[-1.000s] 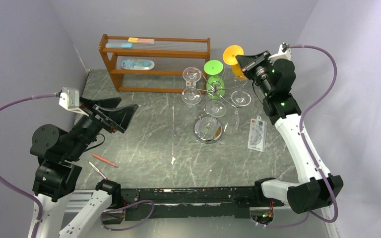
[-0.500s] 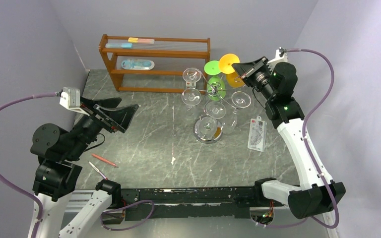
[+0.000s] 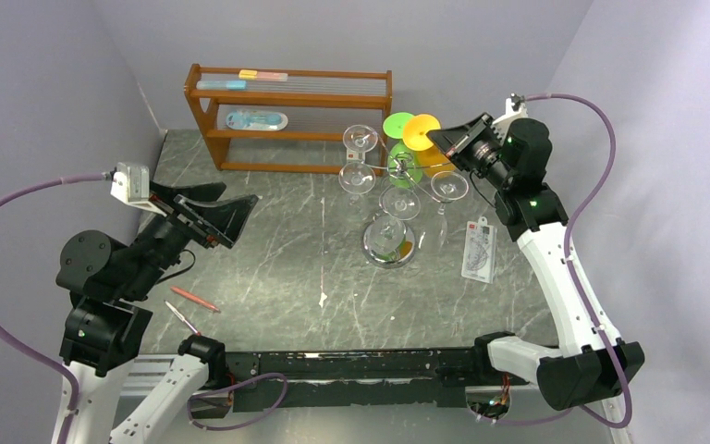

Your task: Place the wine glass upside down on the wine glass rack

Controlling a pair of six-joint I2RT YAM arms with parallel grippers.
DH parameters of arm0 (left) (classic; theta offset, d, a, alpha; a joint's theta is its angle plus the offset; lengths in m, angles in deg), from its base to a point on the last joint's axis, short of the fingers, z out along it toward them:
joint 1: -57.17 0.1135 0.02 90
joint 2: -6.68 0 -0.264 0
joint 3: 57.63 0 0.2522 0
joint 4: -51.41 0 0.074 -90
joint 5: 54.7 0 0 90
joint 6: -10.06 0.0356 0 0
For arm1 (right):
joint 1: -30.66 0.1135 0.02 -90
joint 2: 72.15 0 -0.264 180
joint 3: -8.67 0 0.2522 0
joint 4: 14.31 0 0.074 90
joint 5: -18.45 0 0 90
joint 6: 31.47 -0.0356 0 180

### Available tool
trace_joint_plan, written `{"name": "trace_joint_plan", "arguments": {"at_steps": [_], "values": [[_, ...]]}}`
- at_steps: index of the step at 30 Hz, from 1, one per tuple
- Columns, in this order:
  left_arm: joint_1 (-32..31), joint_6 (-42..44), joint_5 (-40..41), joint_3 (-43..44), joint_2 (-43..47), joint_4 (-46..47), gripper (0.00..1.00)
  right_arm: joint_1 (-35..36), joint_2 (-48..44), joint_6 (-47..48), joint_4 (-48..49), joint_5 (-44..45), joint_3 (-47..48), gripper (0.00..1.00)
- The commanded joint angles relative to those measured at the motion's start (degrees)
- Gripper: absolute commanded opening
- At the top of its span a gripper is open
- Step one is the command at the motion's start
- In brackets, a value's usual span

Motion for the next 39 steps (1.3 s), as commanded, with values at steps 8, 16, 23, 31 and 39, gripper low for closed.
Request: {"name": "trace_joint_plan", "arguments": {"at_steps": [8,16,23,31,39], "values": [[0.29,1.74,2.73,1.52,0.75,-2.74,0.96,-0.93,0.78,1.01,-6.68,-2.31,2.28,0.0],[0.29,2.07,3.98,1.66,0.78,-3.53,0.96,-1.03,-0.81,1.15,-9.13,2.35,2.8,0.0],[0.32,1.02,3.06,2.36,-0.14,-3.26,0.96,-1.12,-2.53,-0.69,-9.09,3.14,2.19,0.0],[0.29,0.38,1.99,3.19,-0.64,-2.73,0.96,-1.11,-5.04,-1.72,-9.08,5.53,0.49,0.0],[0.29,0.16,2.0,3.17,-0.73,-2.5,0.96,-1.12,-6.19,-2.84,-10.32,8.7,-0.48,0.0]]}}
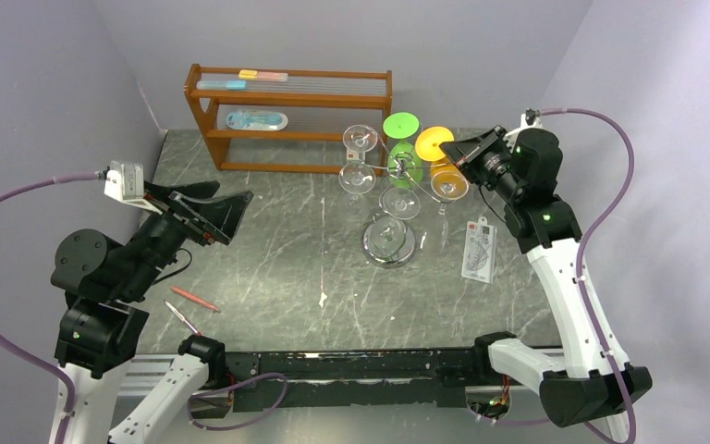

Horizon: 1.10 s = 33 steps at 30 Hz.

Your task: Place the wine glass upside down on the wine glass rack

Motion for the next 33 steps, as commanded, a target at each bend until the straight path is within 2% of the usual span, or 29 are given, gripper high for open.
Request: {"name": "trace_joint_plan", "arguments": {"at_steps": [1,10,18,20,22,25,28,29,33], "values": [[0.29,-0.25,-0.55,0.93,-0.05,-0.09,0.96,-0.61,-1.67,-0.97,-0.5,3.75,-0.97,0.0],[0.29,-0.28,-0.44,0.44,-0.04,0.02,0.96,-0.61,-3.33,-1.13,-0.54,12.14,-2.41,0.0],[0.29,-0.43,-0.49,0.2,-0.13,0.0,0.96,-0.61,-1.13,-0.39,4.17,14.63,-3.96,0.0],[0.3,-0.34,-0.31,0.31,-0.08,-0.13,0.96,-0.61,-0.22,-0.21,4.73,14.18,-3.8,0.03],[0.3,-0.25,-0.23,0.39,-0.05,-0.29,0.96,-0.56,0.32,0.01,4.97,13.48,-3.52,0.08],[0.29,-0.08,0.04,0.41,-0.04,-0.4,0.96,-0.61,0.61,0.32,4.6,13.32,-3.14,0.22],[0.29,-0.03,-0.01,0.27,-0.03,-0.49,0.96,-0.61,1.15,0.77,1.83,14.52,-1.67,0.44],[0.29,-0.03,-0.09,0.21,-0.04,-0.49,0.96,-0.61,1.23,1.01,0.95,15.01,-1.19,0.48],[0.29,0.44,0.21,0.3,-0.04,-0.59,0.96,-0.61,0.4,2.17,-0.58,17.42,-0.82,0.55]]}}
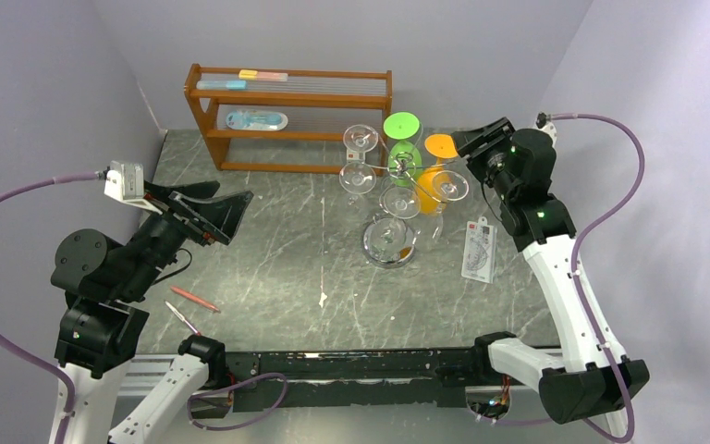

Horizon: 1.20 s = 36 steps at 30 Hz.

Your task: Place the wine glass upside down on the wine glass rack

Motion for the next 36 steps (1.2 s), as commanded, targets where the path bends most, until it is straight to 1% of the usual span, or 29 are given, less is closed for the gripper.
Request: {"name": "trace_joint_plan", "arguments": {"at_steps": [1,3,6,10,12,13,16,19,20,22,26,28,33,36], "values": [[0.29,0.73,0.03,0.29,-0.04,-0.48,0.96,-0.53,-0.73,2.09,-3.5,3.85,1.48,0.55],[0.29,1.52,-0.13,0.52,-0.12,-1.08,0.96,-0.52,-1.14,3.07,-4.55,4.84,1.97,0.57],[0.29,2.46,2.26,0.33,0.22,-2.66,0.96,-0.53,-1.95,5.05,-6.61,7.03,3.09,0.59],[0.29,3.94,8.37,0.22,0.42,-6.93,0.96,-0.53,-4.46,8.44,-9.8,11.16,3.04,0.6],[0.29,5.17,11.93,0.25,0.04,-9.77,0.96,-0.53,-7.14,10.4,-11.73,13.58,2.08,0.62],[0.29,6.11,12.38,0.3,-0.14,-11.24,0.96,-0.53,-8.52,11.5,-12.77,14.84,1.47,0.63],[0.29,9.27,16.44,-0.51,-0.59,-14.37,0.96,-0.53,-12.41,14.69,-17.83,18.88,0.24,0.67],[0.29,11.14,19.32,-1.82,-1.13,-16.59,0.96,-0.53,-16.01,15.79,-25.34,22.68,-0.93,0.7],[0.29,11.84,19.83,-2.21,-1.43,-17.16,0.96,-0.48,-17.14,15.57,-27.71,23.77,-1.25,0.73],[0.29,12.92,20.96,-2.47,-2.28,-18.6,0.96,-0.52,-18.99,15.71,-32.02,24.49,-1.39,0.81],[0.29,15.01,23.65,-1.54,-3.94,-21.43,0.96,-0.53,-20.86,15.58,-39.52,26.2,-0.86,0.95],[0.29,15.74,24.26,-0.56,-3.97,-22.46,0.96,-0.48,-21.58,15.89,-41.88,27.59,-0.34,0.99],[0.29,17.65,20.91,2.44,-2.31,-23.38,0.96,-0.53,-24.24,17.85,-43.43,29.16,1.71,1.0],[0.29,17.33,19.76,4.59,-1.92,-24.33,0.97,-0.46,-25.84,19.4,-42.99,29.39,3.69,1.0]]}}
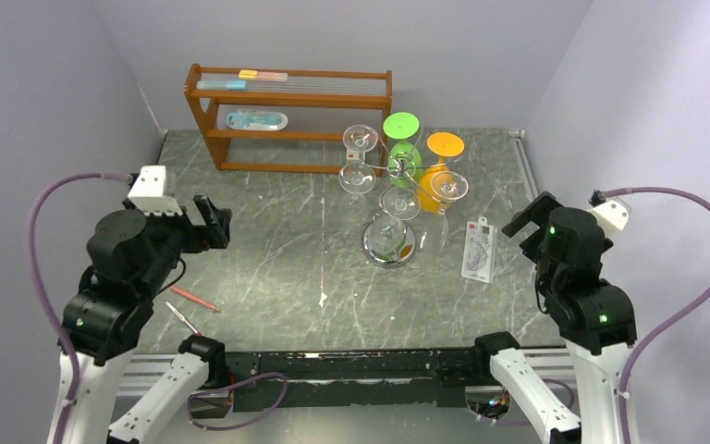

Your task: Place the wine glass upside down on the wine glass rack

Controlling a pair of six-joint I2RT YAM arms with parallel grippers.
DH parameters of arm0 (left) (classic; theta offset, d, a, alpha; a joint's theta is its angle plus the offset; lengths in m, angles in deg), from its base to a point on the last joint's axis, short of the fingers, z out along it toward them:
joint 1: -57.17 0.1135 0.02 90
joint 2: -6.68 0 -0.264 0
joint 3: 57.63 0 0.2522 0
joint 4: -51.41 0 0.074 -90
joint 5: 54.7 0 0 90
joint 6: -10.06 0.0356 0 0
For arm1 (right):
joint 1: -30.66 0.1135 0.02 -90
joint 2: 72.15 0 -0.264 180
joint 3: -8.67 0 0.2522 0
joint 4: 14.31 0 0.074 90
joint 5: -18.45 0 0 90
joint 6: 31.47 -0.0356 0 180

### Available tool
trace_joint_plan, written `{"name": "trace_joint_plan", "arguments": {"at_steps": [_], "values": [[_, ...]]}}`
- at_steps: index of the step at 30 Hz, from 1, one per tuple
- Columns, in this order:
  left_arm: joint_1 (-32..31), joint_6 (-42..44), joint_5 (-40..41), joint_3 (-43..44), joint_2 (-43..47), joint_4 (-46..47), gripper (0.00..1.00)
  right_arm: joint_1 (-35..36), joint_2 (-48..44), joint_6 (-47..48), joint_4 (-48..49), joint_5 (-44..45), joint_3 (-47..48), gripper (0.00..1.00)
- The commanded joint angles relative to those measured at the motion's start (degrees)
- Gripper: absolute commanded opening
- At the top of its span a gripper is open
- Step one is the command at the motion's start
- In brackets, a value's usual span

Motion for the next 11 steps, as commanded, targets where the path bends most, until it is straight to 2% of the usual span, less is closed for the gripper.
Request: {"name": "trace_joint_plan", "arguments": {"at_steps": [1,11], "values": [[0.29,1.73,-1.91,4.55,1.75,-2.11,0.96,-0.47,-2.59,3.08,-2.04,2.54,4.08,1.0],[0.29,1.05,-1.81,6.09,2.29,-2.98,0.96,-0.47,-3.5,3.45,-2.04,4.14,5.52,1.0]]}}
